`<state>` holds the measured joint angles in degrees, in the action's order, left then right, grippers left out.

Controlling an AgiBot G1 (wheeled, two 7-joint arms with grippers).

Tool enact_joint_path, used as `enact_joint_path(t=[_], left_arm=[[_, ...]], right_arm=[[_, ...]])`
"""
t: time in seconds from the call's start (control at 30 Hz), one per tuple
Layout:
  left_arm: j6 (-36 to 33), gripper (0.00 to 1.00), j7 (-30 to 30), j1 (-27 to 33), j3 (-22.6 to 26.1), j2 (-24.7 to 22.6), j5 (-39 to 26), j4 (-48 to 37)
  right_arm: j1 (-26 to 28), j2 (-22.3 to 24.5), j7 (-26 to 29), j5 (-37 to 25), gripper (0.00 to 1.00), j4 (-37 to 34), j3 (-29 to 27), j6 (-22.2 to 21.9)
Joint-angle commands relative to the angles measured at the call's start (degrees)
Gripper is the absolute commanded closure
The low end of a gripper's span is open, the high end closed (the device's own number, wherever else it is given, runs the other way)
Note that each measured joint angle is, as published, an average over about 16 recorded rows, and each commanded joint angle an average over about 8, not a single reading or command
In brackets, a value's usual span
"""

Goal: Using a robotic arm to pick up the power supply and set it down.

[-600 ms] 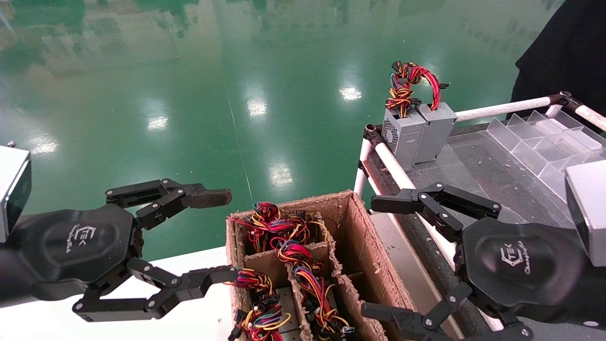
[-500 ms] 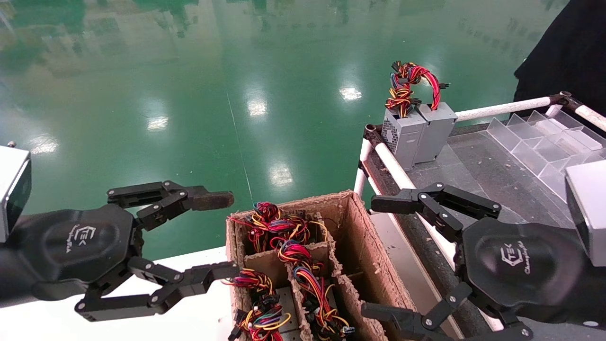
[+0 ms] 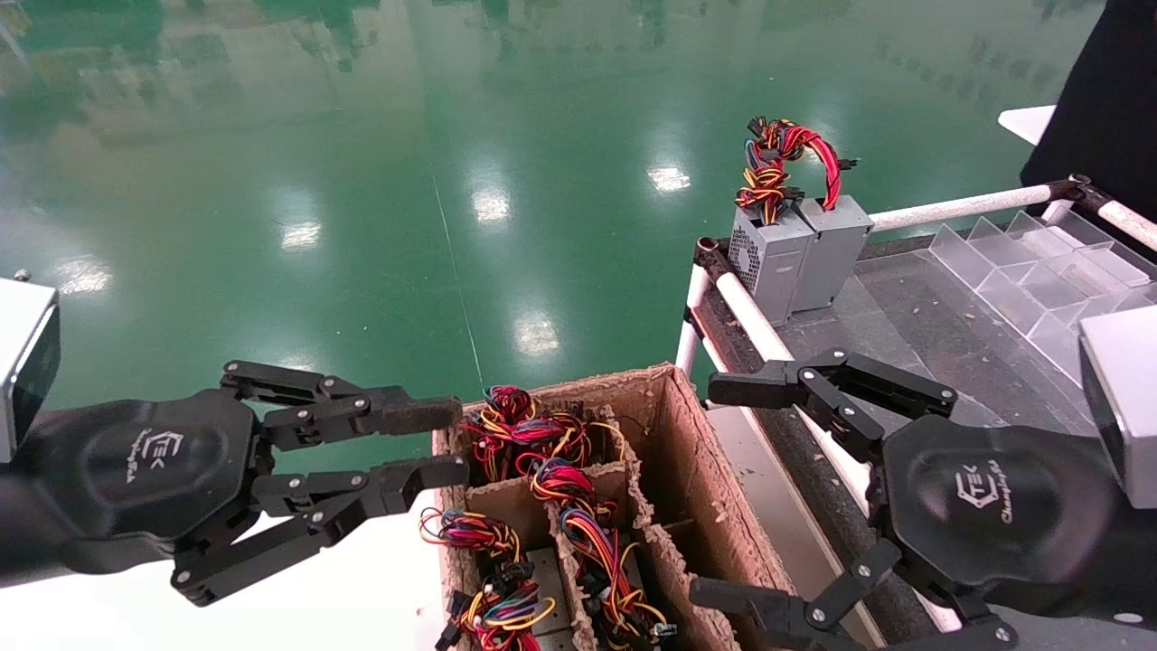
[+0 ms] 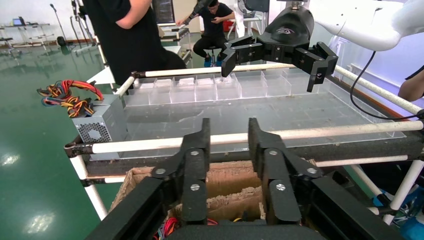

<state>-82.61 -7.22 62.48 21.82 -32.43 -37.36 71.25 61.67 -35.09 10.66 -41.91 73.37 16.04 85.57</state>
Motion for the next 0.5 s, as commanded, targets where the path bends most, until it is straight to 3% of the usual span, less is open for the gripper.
enact_joint_path(t=[0.03,0.3,0.33,0.5], left_arm=[[0.0,1.0,0.0,0.0,0.0,0.0,0.0,0.0],[0.0,1.0,0.0,0.0,0.0,0.0,0.0,0.0],[0.0,0.93,0.0,0.0,0.0,0.0,0.0,0.0],[0.0,0.31,0.0,0.0,0.0,0.0,0.0,0.0]], right_arm=[[0.0,0.0,0.0,0.0,0.0,0.0,0.0,0.0],[0.0,0.0,0.0,0.0,0.0,0.0,0.0,0.0],[0.0,0.0,0.0,0.0,0.0,0.0,0.0,0.0],[0.0,0.0,0.0,0.0,0.0,0.0,0.0,0.0]])
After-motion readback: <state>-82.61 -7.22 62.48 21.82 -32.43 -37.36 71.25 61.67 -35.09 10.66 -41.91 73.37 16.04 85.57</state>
